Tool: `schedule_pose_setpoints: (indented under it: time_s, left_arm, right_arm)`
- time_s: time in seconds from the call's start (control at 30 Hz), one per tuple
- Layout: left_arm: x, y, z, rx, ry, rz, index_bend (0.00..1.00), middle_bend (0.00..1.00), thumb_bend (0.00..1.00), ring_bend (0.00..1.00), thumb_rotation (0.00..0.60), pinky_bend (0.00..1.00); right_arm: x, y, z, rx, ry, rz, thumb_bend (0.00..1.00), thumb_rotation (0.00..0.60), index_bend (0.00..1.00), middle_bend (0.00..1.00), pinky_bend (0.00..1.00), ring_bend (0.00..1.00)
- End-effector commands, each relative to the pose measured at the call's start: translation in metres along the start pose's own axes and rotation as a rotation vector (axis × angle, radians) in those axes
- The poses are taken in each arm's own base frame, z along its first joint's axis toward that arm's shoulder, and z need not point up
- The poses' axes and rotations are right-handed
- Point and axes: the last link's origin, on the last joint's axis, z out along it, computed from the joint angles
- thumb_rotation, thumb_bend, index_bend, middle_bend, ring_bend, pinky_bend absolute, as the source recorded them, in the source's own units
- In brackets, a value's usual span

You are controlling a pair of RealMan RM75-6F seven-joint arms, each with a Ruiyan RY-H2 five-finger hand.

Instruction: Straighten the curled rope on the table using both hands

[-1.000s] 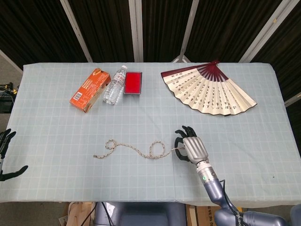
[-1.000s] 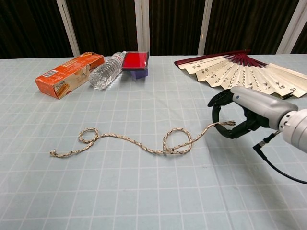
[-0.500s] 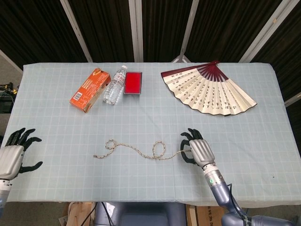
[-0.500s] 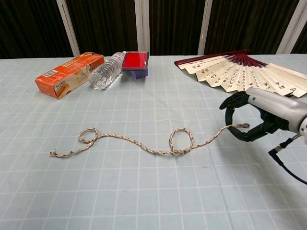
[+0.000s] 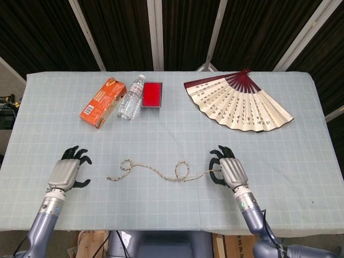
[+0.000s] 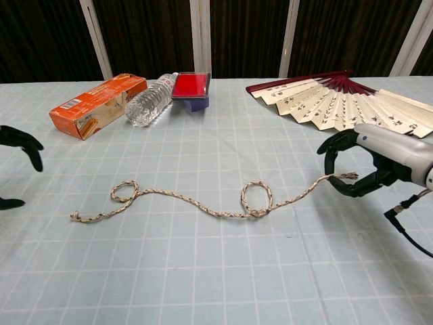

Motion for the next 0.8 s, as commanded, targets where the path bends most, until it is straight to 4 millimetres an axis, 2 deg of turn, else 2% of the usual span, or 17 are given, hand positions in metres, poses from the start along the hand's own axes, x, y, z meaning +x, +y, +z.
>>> schedule_pose_setpoints:
  time_s: [0.03,0.4,0.8]
  left_arm:
    - [-0.011,0.018,0.009,-0.019,-0.023,0.010,0.41,0.14,0.29,0.00,0.600,0.00]
    - [-0.037,0.054,0.015,-0.066,-0.060,-0.051,0.46,0.14,0.37,0.00,0.600,0.00]
    - [-0.048,0.063,0.019,-0.066,-0.075,-0.049,0.49,0.14,0.40,0.00,0.600,0.00]
  right_arm:
    - [0.001,0.001,0.000,-0.005,0.004,0.002,0.51,0.600,0.63,0.24,0.00,0.02]
    - [0.005,0.001,0.001,-0.011,0.015,0.012,0.51,0.600,0.63,0.24,0.00,0.02]
    - [0.004,0.000,0.001,-0.011,0.018,0.009,0.51,0.600,0.63,0.24,0.00,0.02]
